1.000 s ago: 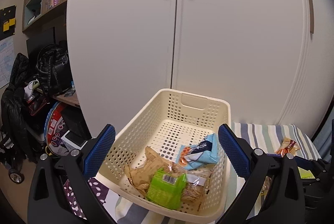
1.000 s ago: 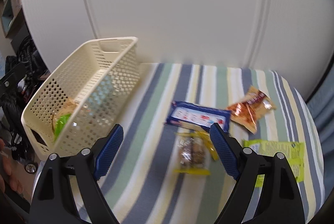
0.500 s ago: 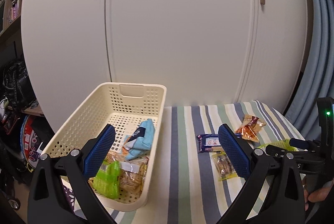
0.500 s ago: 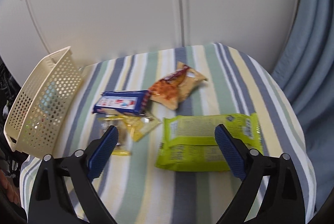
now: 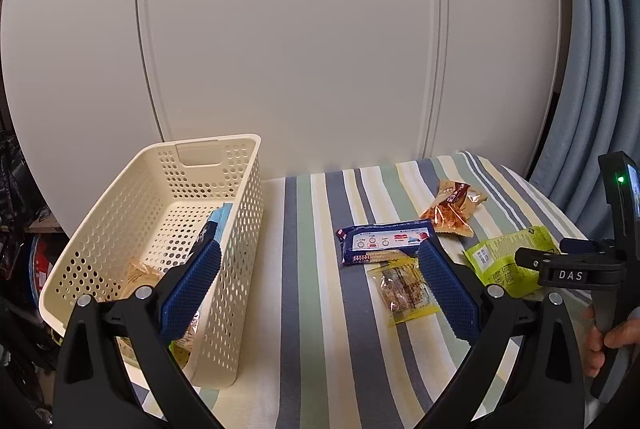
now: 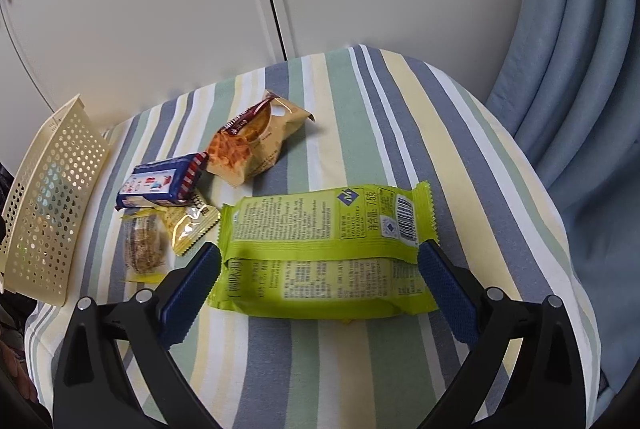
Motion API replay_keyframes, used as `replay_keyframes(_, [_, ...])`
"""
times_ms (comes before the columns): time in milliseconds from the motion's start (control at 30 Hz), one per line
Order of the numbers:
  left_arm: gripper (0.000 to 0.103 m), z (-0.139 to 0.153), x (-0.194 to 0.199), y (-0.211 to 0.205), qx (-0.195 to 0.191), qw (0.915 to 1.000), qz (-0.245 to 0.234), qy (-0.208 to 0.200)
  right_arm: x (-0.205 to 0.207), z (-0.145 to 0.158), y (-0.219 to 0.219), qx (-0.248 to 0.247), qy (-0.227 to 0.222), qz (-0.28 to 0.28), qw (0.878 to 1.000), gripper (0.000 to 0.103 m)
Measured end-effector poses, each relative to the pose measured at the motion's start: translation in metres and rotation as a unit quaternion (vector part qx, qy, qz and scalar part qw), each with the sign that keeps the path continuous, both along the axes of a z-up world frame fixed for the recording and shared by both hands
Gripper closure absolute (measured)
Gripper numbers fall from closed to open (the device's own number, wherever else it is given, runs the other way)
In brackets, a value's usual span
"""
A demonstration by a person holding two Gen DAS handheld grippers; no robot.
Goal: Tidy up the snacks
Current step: 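Move both grippers back over the table toward the remaining snacks, then grasp the small nut bar pack with the left gripper while the right gripper grasps the green bag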
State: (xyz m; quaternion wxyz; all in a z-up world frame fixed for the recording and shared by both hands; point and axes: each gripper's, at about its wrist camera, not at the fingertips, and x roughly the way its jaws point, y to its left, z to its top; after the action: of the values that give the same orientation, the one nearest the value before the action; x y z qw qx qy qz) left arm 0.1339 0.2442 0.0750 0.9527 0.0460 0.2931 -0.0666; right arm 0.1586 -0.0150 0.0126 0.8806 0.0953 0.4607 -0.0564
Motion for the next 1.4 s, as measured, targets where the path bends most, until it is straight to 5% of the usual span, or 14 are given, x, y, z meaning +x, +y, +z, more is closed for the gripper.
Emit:
replay_keyframes(667, [0.003, -0.012, 0.008, -0.021, 0.022, 0.9992, -0.023, 0.026, 0.031, -0.013, 0.011, -0.027, 0.038, 0.057, 0.997, 0.005])
replay_keyframes(933, [0.003, -0.027, 0.018, -0.032, 0.015, 0.9968, -0.045, 0.064, 0.049, 0.001, -0.004, -0.027, 0.012, 0.075, 0.997, 0.005])
replay_keyframes(1167, [0.003, -0.052, 0.036, -0.043, 0.014, 0.9915, -0.057, 0.116, 0.068, -0.007, -0.006, -0.007, 0.015, 0.152, 0.988, 0.005])
replay_keyframes(1400, [0.003, -0.072, 0.056, -0.048, 0.009, 0.9857, -0.057, 0.158, 0.046, -0.012, -0.01, 0.002, 0.027, 0.209, 0.978, 0.005])
